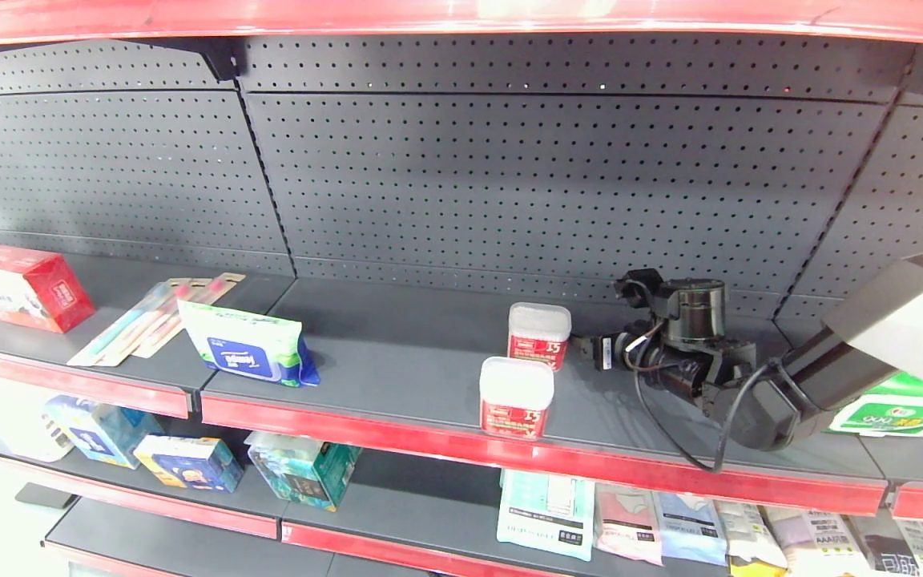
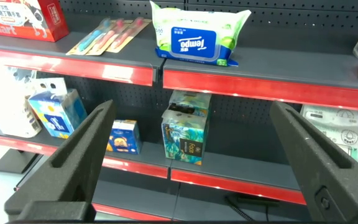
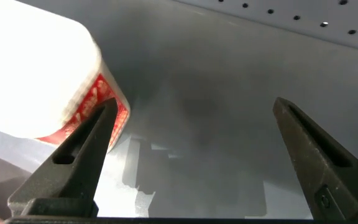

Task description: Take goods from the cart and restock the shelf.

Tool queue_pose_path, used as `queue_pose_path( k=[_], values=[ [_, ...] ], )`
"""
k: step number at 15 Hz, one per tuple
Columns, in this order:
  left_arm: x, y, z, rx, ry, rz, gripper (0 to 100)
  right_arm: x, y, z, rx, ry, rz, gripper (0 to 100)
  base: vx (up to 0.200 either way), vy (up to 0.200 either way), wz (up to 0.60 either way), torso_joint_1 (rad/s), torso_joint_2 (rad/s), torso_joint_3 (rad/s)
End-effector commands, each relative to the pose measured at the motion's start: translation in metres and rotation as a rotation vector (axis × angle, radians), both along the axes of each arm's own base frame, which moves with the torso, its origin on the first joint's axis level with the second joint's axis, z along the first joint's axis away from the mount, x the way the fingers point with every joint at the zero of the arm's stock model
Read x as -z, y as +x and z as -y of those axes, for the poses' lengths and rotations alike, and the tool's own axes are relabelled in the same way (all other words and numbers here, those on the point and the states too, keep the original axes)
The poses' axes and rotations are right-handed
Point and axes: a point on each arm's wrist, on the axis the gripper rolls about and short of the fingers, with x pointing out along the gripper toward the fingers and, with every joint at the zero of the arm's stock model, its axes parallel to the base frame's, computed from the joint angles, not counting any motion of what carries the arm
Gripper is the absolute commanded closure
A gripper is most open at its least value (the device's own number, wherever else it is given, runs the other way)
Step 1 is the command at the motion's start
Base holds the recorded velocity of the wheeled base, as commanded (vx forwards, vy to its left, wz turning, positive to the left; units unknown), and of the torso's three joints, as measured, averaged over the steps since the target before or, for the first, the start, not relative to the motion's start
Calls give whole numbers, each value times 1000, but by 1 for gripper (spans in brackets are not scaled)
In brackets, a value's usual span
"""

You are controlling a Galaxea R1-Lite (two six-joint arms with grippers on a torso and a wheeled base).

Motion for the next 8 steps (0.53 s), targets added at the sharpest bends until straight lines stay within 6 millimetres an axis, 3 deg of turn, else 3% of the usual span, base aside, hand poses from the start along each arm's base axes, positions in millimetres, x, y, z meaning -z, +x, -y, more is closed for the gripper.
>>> queue_pose_path(
  k=[1,8],
  values=[
    [0,0,0,-1,0,0,0,-1,2,-2,-4,2,9,0,0,0,0,0,0,0],
    [0,0,0,-1,0,0,0,-4,2,-8,-13,8,19,0,0,0,0,0,0,0]
  ],
)
